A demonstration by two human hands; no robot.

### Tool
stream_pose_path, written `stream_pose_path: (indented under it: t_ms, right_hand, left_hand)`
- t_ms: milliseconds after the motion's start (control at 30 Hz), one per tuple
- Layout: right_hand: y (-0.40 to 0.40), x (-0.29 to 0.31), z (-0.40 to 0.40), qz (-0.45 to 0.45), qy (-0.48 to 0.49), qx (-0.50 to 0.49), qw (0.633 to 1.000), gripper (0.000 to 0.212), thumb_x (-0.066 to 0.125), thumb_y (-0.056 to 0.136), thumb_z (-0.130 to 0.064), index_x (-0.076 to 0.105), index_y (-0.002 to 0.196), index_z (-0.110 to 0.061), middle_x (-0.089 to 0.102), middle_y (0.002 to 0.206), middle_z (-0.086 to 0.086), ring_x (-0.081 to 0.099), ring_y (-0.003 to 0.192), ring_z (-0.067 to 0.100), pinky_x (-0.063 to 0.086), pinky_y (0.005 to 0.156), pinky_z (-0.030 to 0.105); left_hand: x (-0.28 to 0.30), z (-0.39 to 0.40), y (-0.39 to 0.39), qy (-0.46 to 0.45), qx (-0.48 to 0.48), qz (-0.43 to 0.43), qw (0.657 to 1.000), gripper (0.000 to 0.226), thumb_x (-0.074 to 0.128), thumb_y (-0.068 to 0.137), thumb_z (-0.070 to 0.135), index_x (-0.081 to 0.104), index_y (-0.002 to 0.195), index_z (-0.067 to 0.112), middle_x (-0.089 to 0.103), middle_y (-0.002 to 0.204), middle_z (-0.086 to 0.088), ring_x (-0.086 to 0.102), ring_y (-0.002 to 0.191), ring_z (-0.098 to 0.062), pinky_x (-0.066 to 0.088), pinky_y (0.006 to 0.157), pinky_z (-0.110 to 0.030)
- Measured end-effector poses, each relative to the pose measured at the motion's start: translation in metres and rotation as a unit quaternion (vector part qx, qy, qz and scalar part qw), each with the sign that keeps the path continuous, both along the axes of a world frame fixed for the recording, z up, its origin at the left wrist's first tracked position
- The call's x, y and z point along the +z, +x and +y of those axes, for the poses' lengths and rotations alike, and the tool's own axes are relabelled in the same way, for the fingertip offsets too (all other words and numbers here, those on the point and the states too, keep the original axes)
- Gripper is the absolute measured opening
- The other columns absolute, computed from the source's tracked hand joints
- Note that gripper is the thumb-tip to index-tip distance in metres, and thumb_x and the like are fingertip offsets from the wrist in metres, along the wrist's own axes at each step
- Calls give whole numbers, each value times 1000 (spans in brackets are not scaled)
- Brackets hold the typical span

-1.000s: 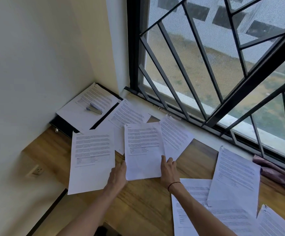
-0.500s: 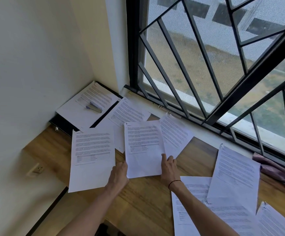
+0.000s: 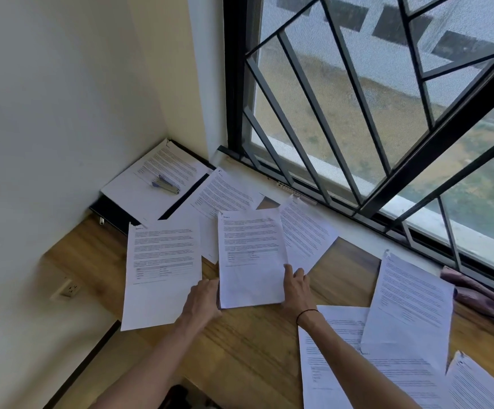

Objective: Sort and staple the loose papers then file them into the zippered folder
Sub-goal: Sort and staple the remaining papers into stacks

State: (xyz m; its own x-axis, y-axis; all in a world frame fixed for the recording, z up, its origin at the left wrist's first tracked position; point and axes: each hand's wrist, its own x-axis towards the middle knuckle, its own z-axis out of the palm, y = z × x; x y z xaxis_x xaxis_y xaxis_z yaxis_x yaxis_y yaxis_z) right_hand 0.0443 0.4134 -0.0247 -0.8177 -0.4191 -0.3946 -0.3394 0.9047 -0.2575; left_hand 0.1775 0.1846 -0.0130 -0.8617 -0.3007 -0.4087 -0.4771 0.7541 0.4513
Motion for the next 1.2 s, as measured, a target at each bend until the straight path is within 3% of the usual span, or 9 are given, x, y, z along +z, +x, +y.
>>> stream_pose_path:
  t_ms: [133, 300, 433, 567, 700, 933, 1200]
  right_hand:
    - [-4, 2, 1, -14, -2, -1, 1000, 96, 77, 77, -8, 17, 152, -16, 38, 123, 14, 42, 111, 30, 51, 93, 39]
    - [-8, 9, -1, -48, -16, 2, 999, 101, 84, 76, -24, 17, 152, -15, 39, 126, 16, 43, 115, 32, 49, 96, 41]
    - [-5, 9, -5, -43, -4, -9, 999, 97, 83, 77, -19, 19, 149, -18, 38, 127, 15, 43, 116, 31, 50, 95, 41]
    - [-2, 10, -6, -28, 10, -6, 1000, 93, 79, 80, -13, 18, 150, -18, 38, 125, 15, 43, 114, 31, 51, 93, 40]
    - [-1, 10, -6, -19, 14, -7, 1000, 90, 77, 80, -9, 20, 150, -16, 38, 123, 15, 44, 111, 31, 49, 91, 39]
    - [1, 12, -7, -15, 12, -7, 1000, 89, 74, 80, -5, 20, 150, -15, 38, 124, 15, 43, 112, 31, 49, 93, 38]
    - [4, 15, -9, -10, 13, -12, 1000, 89, 72, 81, -3, 19, 151, -14, 38, 123, 16, 43, 111, 32, 49, 91, 39]
  left_hand:
    - [9, -8, -1, 22, 7, -18, 1000, 43, 86, 65, 34, 69, 102, 22, 61, 75, 12, 66, 72, -12, 59, 70, -27]
    - [15, -13, -5, 64, 38, -16, 997, 41, 89, 62, 40, 75, 97, 24, 69, 75, 8, 66, 66, -5, 60, 65, -25]
    - [16, -10, -10, 67, 62, -36, 995, 48, 79, 60, 19, 77, 108, 22, 70, 76, 5, 67, 71, -7, 60, 67, -23]
    - [15, -13, -12, 69, 73, -36, 994, 60, 83, 59, 19, 74, 118, 21, 72, 81, 6, 68, 74, -9, 62, 73, -27]
    - [16, -13, -12, 58, 69, -25, 996, 39, 77, 60, 18, 79, 99, 19, 70, 72, 7, 66, 77, -13, 62, 75, -37]
    - [8, -9, -9, 46, 73, -40, 995, 22, 75, 62, 17, 75, 85, 18, 68, 71, 5, 65, 72, -11, 54, 61, -23]
    - [2, -6, -8, 30, 90, -44, 995, 9, 74, 68, 14, 69, 75, 18, 65, 70, 3, 63, 67, -11, 39, 53, -19]
